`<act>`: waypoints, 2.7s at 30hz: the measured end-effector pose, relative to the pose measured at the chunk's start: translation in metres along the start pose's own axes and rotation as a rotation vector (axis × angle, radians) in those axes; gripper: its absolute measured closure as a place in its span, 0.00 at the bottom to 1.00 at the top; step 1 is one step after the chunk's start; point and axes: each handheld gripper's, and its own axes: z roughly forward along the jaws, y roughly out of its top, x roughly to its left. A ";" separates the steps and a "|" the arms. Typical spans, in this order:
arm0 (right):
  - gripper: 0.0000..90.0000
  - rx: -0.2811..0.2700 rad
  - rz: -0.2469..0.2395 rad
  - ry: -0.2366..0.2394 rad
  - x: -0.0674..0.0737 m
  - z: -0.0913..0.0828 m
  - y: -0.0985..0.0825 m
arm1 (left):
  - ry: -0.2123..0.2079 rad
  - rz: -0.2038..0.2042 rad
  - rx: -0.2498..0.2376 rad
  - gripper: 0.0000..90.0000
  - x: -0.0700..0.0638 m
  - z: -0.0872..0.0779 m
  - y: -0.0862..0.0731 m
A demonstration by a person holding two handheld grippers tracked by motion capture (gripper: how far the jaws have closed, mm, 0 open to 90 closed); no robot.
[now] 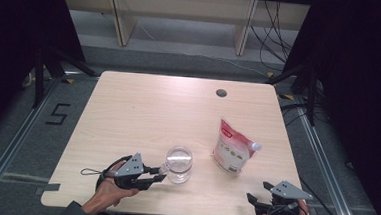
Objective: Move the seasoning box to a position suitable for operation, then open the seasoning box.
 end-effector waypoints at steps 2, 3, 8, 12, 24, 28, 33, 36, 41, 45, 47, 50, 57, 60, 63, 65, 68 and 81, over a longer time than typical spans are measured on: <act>0.32 0.012 0.049 0.010 0.003 -0.001 0.000 | -0.015 0.002 0.002 0.82 -0.002 -0.001 -0.001; 0.32 0.005 0.021 -0.002 0.001 -0.001 0.000 | -0.019 0.025 -0.002 0.82 0.000 -0.001 0.000; 0.32 -0.002 0.003 0.004 0.000 0.000 0.000 | 0.027 -0.009 0.020 0.81 -0.001 -0.005 0.000; 0.32 -0.002 0.003 0.005 0.000 0.000 0.000 | 0.046 -0.002 0.029 0.81 0.000 -0.006 0.001; 0.32 -0.003 -0.003 0.000 0.000 -0.001 0.000 | 0.230 -0.033 0.049 0.82 0.007 -0.014 0.000; 0.32 0.009 0.019 0.015 0.001 0.000 0.000 | 0.217 -0.046 0.040 0.82 0.008 -0.014 -0.001; 0.32 -0.001 0.002 0.013 -0.002 0.002 -0.001 | 0.202 -0.036 0.034 0.82 0.010 -0.013 -0.002; 0.32 -0.004 -0.002 0.005 -0.003 0.001 -0.001 | 0.189 -0.036 0.024 0.82 0.012 -0.011 -0.002; 0.32 0.001 0.013 0.008 -0.001 -0.001 -0.002 | 0.140 -0.017 0.008 0.82 0.014 -0.009 -0.003; 0.32 -0.001 -0.013 0.011 -0.001 0.000 -0.001 | 0.122 0.001 0.012 0.82 0.017 -0.007 -0.001; 0.32 -0.002 -0.015 0.013 -0.001 0.001 -0.001 | 0.128 -0.016 0.015 0.81 0.017 -0.007 -0.001; 0.32 -0.002 -0.012 0.009 -0.002 0.000 -0.001 | 0.160 0.023 0.050 0.73 0.016 -0.006 0.000; 0.32 0.008 0.004 0.007 0.000 0.000 -0.001 | 0.209 -0.107 0.031 0.29 0.014 -0.015 0.006; 0.32 -0.003 -0.018 0.008 -0.001 0.000 -0.001 | 0.197 -0.144 0.043 0.26 0.009 -0.019 0.010; 0.32 0.002 -0.003 0.031 -0.001 0.001 -0.001 | 0.190 -0.148 0.044 0.24 0.006 -0.023 0.019; 0.32 0.004 -0.004 0.028 -0.001 0.001 -0.001 | 0.189 -0.145 0.036 0.24 0.005 -0.026 0.024; 0.32 0.012 0.012 0.026 0.001 -0.001 -0.001 | 0.198 -0.162 0.033 0.24 0.004 -0.027 0.026; 0.34 -0.015 0.024 0.046 0.006 -0.004 0.002 | 0.223 -0.156 -0.030 0.47 -0.002 -0.040 0.040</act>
